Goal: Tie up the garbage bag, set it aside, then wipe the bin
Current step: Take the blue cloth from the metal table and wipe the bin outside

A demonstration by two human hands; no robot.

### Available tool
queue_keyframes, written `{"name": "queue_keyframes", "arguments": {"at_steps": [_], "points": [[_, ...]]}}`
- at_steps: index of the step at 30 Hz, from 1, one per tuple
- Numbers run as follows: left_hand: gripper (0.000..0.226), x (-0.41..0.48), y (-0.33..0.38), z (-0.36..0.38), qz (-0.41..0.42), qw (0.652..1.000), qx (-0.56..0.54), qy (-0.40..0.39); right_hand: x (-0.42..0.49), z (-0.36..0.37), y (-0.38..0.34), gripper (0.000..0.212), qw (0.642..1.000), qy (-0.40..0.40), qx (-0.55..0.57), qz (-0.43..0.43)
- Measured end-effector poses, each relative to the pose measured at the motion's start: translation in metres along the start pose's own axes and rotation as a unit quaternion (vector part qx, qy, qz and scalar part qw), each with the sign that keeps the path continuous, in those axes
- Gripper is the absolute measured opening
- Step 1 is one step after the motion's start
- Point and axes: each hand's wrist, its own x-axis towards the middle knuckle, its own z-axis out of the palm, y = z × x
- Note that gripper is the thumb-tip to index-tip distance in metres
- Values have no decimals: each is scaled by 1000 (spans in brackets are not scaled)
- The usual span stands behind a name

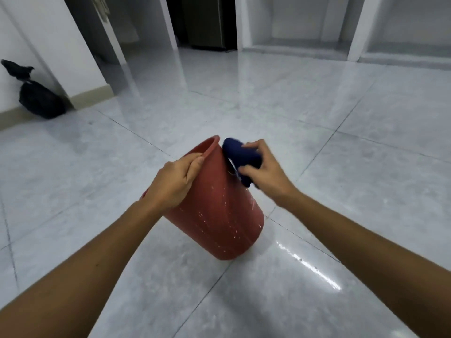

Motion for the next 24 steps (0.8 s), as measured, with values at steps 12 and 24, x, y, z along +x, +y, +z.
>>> {"name": "queue_keyframes", "arguments": {"at_steps": [12, 24], "points": [[41, 5, 10, 0, -65, 997, -28, 27, 18, 55, -18, 56, 989, 56, -31, 132], [55, -40, -39, -17, -75, 995, 38, 51, -8, 50, 25, 45, 978, 78, -107, 164]]}}
